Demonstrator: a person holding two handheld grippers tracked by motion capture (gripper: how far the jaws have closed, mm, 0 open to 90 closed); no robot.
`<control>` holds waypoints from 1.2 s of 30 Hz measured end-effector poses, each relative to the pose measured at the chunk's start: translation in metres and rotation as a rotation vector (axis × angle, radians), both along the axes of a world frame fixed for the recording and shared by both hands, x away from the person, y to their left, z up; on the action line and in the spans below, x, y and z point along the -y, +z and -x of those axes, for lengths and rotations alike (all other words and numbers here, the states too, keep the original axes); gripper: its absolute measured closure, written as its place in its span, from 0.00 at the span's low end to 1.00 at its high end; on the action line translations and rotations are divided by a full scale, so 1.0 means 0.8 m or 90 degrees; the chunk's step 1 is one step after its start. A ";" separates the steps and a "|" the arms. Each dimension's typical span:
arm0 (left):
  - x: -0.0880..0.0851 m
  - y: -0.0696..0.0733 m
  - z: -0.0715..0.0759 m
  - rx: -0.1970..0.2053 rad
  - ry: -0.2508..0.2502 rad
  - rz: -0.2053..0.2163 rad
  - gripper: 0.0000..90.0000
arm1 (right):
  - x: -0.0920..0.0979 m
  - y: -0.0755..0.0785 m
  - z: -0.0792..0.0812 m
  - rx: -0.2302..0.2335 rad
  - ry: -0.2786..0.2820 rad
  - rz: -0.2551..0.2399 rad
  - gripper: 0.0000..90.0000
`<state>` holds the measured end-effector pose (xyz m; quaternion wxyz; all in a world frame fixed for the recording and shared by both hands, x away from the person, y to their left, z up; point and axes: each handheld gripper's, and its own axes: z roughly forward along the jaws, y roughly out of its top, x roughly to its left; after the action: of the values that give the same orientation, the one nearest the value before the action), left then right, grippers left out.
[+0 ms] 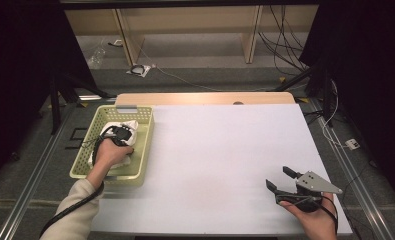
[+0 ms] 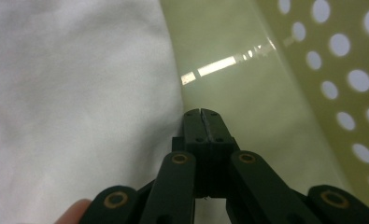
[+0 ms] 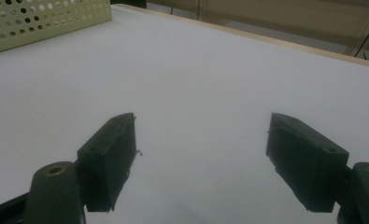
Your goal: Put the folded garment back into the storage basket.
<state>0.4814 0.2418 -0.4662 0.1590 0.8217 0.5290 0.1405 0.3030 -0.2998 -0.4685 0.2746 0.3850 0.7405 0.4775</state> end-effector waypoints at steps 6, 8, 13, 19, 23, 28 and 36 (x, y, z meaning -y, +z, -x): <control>-0.003 0.000 0.000 -0.001 0.002 0.004 0.99 | 0.000 0.000 0.000 0.001 0.000 -0.002 0.28; -0.003 0.001 0.000 0.001 0.000 0.003 0.99 | 0.000 0.000 0.000 0.000 -0.001 -0.002 0.28; -0.004 0.004 0.000 0.002 -0.004 0.002 0.99 | 0.000 0.000 0.000 0.000 -0.001 -0.001 0.28; -0.007 0.010 -0.001 0.004 -0.008 0.000 0.99 | 0.000 0.000 0.000 -0.001 -0.001 0.001 0.28; -0.007 0.012 0.000 0.012 -0.007 0.003 0.99 | 0.000 0.000 0.000 0.000 -0.001 -0.002 0.28; -0.009 0.017 0.001 0.027 -0.004 0.016 0.96 | 0.000 0.000 0.000 -0.001 -0.001 0.001 0.28; -0.007 0.026 0.010 0.072 -0.001 0.042 0.92 | 0.000 0.000 0.000 0.000 0.000 0.001 0.28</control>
<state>0.4730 0.2478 -0.4451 0.2159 0.8071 0.5227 0.1693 0.3034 -0.2999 -0.4683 0.2748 0.3850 0.7408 0.4770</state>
